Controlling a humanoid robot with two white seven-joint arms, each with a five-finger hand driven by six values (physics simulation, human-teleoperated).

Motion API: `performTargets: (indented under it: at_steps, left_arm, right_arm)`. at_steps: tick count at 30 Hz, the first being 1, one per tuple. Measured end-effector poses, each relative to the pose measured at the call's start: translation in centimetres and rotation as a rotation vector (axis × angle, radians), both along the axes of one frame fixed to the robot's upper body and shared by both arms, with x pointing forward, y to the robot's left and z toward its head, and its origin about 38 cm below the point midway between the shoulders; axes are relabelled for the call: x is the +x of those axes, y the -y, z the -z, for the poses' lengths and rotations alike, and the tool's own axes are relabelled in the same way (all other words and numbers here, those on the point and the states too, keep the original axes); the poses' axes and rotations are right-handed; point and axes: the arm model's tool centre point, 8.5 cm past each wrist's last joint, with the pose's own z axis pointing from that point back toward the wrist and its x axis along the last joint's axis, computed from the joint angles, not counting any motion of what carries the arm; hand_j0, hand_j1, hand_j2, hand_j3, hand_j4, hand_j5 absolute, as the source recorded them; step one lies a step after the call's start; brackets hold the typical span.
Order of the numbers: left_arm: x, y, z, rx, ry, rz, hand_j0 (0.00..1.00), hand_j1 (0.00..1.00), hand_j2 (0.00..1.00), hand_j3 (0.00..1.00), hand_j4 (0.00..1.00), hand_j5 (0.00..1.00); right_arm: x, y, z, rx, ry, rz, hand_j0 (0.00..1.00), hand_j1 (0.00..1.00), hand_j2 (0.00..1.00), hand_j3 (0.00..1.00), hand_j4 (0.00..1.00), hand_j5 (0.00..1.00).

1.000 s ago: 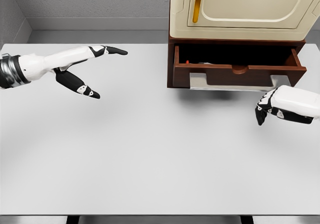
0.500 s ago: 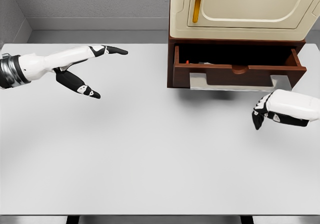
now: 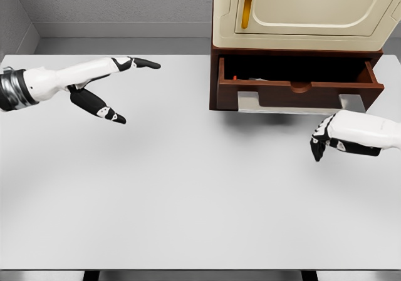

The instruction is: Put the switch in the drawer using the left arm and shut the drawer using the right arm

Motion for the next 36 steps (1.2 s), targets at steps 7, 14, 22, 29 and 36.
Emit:
performTargets:
  at_steps: [7, 14, 22, 29, 36]
  left_arm:
    - [0.0, 0.0, 0.0, 0.0, 0.0, 0.0, 1.0, 1.0, 1.0, 1.0, 1.0, 1.0]
    - [0.0, 0.0, 0.0, -0.001, -0.001, 0.001, 1.0, 1.0, 1.0, 1.0, 1.0, 1.0]
    - [0.0, 0.0, 0.0, -0.001, -0.001, 0.001, 1.0, 1.0, 1.0, 1.0, 1.0, 1.0]
    - [-0.1, -0.1, 0.2, 0.0, -0.006, 0.0, 1.0, 1.0, 1.0, 1.0, 1.0, 1.0]
    - [-0.1, -0.1, 0.3, -0.002, -0.007, -0.001, 1.0, 1.0, 1.0, 1.0, 1.0, 1.0]
  right_arm:
    - [0.4, -0.1, -0.1, -0.019, 0.011, -0.007, 0.26, 0.26, 0.26, 0.26, 0.26, 0.26]
    - [1.1, -0.3, -0.3, -0.055, 0.034, -0.022, 0.26, 0.26, 0.26, 0.26, 0.26, 0.26]
    - [2.8, -1.0, 0.3, -0.011, 0.007, -0.004, 0.26, 0.26, 0.26, 0.26, 0.26, 0.26]
    - [4.5, -1.4, 0.5, -0.018, 0.009, 0.005, 0.26, 0.26, 0.26, 0.26, 0.26, 0.26]
    - [4.9, -1.5, 1.3, -0.023, -0.006, 0.012, 0.26, 0.26, 0.26, 0.26, 0.26, 0.26]
